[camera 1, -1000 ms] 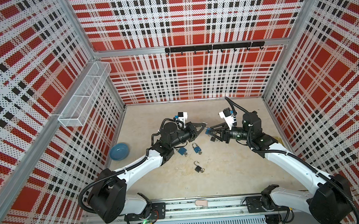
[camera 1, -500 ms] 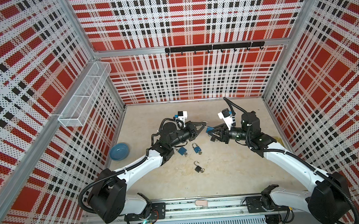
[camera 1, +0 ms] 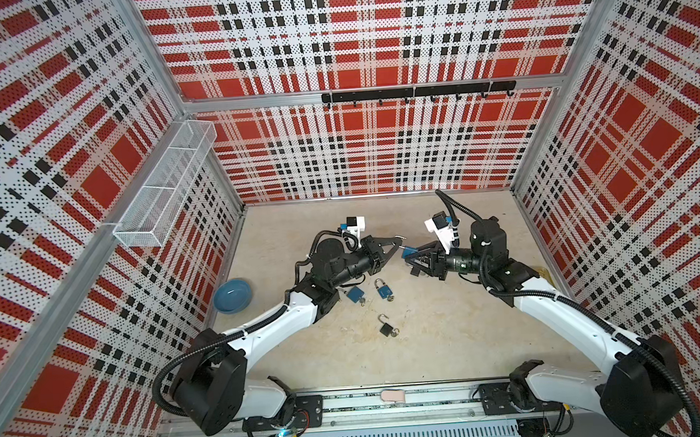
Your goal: Lock with the key
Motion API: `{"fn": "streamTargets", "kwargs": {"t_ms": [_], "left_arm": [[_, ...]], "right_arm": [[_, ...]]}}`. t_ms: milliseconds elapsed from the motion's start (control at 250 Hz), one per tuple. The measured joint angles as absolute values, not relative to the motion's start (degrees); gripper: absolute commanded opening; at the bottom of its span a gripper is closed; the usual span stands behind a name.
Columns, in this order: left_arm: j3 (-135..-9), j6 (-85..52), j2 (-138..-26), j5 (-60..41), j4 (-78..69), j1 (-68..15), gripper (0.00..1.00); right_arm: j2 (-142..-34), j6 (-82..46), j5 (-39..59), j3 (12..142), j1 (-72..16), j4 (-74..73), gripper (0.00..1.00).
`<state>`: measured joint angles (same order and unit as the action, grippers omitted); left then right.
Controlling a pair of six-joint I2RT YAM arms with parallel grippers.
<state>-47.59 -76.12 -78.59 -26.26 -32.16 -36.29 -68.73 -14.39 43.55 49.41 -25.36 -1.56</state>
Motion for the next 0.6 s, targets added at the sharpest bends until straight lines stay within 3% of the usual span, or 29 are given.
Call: {"fn": "streamTargets", "kwargs": {"t_ms": [600], "left_arm": [[-46.9,-76.8,-78.6,-26.3,-33.1,-36.0,0.0]], "right_arm": [[-68.7,-14.6,43.5,49.8,-25.4,-1.6,0.29]]}}
